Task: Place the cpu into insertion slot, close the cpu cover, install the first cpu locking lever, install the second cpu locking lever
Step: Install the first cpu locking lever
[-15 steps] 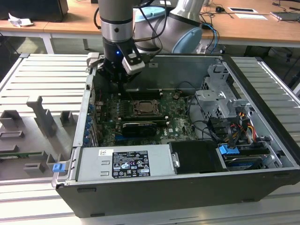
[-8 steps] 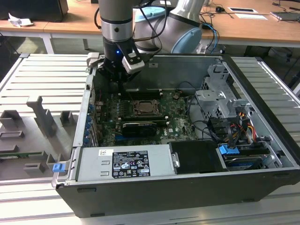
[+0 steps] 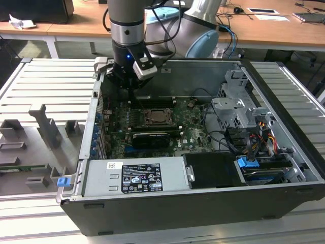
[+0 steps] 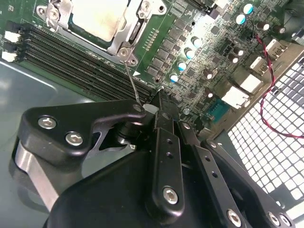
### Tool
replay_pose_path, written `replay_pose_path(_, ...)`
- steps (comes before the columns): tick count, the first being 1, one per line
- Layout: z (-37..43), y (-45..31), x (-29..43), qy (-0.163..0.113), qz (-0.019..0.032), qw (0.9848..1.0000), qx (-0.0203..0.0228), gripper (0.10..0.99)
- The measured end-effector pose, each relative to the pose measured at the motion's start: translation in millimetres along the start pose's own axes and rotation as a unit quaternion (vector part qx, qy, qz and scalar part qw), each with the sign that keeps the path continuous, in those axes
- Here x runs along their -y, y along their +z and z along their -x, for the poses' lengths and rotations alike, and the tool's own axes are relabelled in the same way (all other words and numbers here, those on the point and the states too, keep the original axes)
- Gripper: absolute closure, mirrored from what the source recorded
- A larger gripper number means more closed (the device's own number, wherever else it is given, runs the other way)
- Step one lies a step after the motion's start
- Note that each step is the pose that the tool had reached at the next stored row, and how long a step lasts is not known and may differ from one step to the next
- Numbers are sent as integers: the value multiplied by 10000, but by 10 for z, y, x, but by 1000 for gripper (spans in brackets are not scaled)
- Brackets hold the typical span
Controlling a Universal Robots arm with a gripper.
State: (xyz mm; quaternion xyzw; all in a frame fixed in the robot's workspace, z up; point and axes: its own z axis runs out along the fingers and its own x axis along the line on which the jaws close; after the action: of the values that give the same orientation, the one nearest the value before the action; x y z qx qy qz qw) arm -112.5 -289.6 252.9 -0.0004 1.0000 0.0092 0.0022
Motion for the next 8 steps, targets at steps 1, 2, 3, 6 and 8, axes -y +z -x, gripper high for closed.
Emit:
replay_pose_path(1, 4, 0, 0, 0, 0, 10000, 0, 980)
replay_pose_path(2, 14, 0, 0, 0, 0, 10000, 0, 980)
replay_pose_path(3, 19, 1, 0, 0, 0, 10000, 0, 980)
replay_pose_path(6, 32, 1, 0, 0, 0, 10000, 0, 980)
replay_pose_path(8, 42, 2, 0, 0, 0, 10000, 0, 980)
